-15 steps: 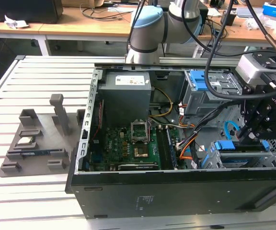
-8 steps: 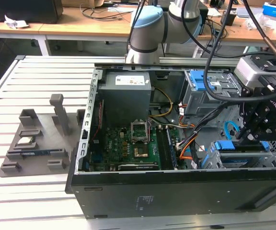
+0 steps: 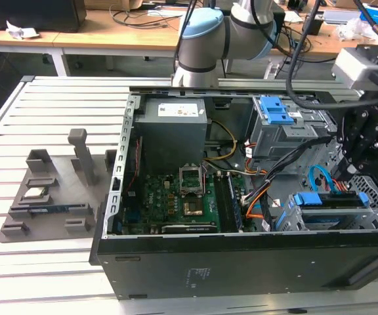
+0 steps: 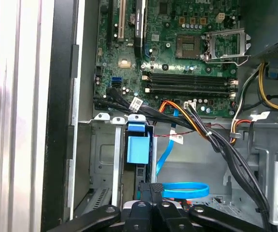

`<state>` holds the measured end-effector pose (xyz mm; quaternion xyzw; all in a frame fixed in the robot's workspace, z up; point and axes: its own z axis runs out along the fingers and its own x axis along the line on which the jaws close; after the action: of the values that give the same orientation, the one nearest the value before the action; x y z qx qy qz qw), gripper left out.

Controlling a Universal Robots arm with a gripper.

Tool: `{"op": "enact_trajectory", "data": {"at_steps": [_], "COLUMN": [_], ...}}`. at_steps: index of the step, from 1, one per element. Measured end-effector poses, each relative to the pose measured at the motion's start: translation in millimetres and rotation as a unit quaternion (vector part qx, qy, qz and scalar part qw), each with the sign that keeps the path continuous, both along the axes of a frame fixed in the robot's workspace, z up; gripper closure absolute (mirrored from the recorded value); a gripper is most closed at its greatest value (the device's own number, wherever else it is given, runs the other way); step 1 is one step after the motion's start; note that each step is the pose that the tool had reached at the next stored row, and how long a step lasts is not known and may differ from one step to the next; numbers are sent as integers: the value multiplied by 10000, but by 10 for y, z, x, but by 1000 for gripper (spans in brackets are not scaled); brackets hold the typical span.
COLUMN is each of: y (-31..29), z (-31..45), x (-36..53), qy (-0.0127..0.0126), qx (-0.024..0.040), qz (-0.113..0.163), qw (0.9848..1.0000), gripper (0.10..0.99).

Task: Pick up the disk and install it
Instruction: 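Insert the second disk wire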

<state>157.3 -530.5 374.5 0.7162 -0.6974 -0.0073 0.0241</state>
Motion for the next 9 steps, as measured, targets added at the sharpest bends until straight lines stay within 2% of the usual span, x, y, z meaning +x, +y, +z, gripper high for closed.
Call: {"op": "enact_trajectory", "data": {"at_steps": [3,5,7,9], "y": [2,2,2,2], "z": [157,232,270,271], "x": [0,0,0,0], "qy": [0,0,0,0], "qx": [-2,-2,-2,-1], "qz": [0,0,0,0], "qw": [10000,10000,10000,10000], "gripper": [980,980,980,980]}}
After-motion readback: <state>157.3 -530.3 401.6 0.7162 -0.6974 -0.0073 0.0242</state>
